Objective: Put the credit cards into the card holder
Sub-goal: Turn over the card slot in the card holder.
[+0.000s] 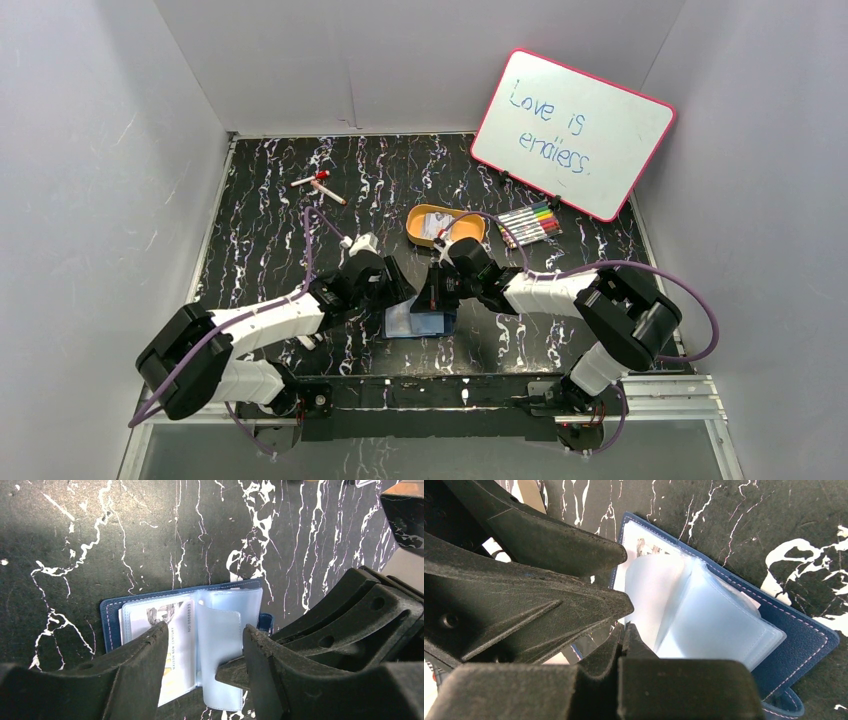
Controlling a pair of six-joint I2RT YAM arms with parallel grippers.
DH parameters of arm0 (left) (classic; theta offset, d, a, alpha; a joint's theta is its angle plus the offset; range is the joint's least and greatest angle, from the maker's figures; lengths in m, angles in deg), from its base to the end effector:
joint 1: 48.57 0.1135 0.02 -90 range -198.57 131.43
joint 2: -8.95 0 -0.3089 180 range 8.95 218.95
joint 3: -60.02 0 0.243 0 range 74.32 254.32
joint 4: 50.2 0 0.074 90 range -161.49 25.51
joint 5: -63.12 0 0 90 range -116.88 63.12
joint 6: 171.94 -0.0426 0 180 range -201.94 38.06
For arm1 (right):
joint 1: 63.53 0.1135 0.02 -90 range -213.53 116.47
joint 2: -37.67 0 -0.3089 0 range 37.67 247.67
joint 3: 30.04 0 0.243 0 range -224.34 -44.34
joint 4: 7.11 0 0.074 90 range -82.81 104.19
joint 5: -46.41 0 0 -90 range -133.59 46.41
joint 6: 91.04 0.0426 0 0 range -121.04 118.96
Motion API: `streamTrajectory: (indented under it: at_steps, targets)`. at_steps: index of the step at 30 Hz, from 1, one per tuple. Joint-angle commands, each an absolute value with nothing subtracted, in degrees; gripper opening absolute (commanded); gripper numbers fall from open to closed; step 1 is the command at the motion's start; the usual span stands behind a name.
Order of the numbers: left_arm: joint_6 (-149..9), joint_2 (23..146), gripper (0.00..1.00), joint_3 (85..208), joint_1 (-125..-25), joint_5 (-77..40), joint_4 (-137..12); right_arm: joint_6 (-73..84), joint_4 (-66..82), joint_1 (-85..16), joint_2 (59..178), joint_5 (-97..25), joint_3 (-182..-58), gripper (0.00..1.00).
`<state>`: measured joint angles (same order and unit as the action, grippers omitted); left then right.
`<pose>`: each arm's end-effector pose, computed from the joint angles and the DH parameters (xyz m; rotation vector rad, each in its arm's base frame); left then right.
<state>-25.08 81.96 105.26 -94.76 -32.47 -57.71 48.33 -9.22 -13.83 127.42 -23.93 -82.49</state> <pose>0.1690 -0.1702 0.2285 -0.2755 2.3165 -0.8739 0.1865 0.2420 0.2094 -0.2293 2.4725 1.2536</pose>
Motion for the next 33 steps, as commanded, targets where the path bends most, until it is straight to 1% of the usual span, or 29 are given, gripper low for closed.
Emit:
streamTrajectory:
  at_steps: [1, 3, 5, 8, 10, 14, 16, 21, 23, 25, 29, 31, 33]
  targets:
    - [-25.71, 82.63, 0.53, 108.43, -94.42, -32.69, -58.22, 47.56, -10.72, -13.35, 127.39, -23.82, -84.76, 0.00]
    - [-25.81, 83.38, 0.49, 108.50, -94.38, -31.71, -57.54, 47.53, -10.74, -13.33, 127.52, -23.72, -85.02, 0.00]
    - [-25.86, 83.85, 0.42, 108.27, -94.42, -30.85, -56.66, 47.50, -10.82, -13.27, 127.65, -23.72, -85.05, 0.00]
    - [-25.88, 84.17, 0.28, 108.00, -94.44, -30.29, -55.91, 47.39, -10.83, -13.29, 127.72, -23.55, -85.17, 0.00]
    - [-26.19, 84.34, 0.17, 108.03, -94.37, -30.15, -55.88, 47.32, -10.92, -13.28, 127.67, -23.42, -85.22, 0.00]
    - [-26.65, 84.70, 0.00, 108.33, -94.36, -30.48, -56.68, 47.01, -11.15, -13.28, 126.47, -23.16, -84.98, 0.00]
    - [-26.84, 84.63, 0.00, 108.19, -94.35, -30.99, -57.00, 46.65, -10.74, -13.26, 125.59, -23.18, -84.88, 0.02]
    - [-27.24, 83.86, 0.00, 107.10, -94.00, -31.29, -56.48, 46.27, -9.88, -13.28, 123.05, -23.19, -83.68, 0.35]
    - [-27.14, 83.59, 0.00, 106.55, -93.91, -31.32, -56.20, 46.53, -10.33, -13.26, 121.99, -22.92, -82.57, 0.42]
    - [-27.12, 83.48, 0.00, 106.20, -93.82, -31.28, -56.15, 47.72, -12.47, -13.42, 120.77, -22.21, -80.78, 0.45]
    - [-26.75, 83.30, 0.00, 105.26, -93.74, -31.40, -55.78, 50.38, -17.00, -14.13, 120.17, -19.94, -77.61, 0.46]
    - [-26.54, 83.30, 0.00, 104.93, -93.70, -31.28, -55.58, 51.25, -18.34, -14.22, 120.56, -19.39, -76.85, 0.44]
    - [-26.39, 83.18, 0.00, 104.75, -93.63, -31.40, -55.78, 52.04, -19.28, -14.42, 121.21, -19.23, -76.35, 0.40]
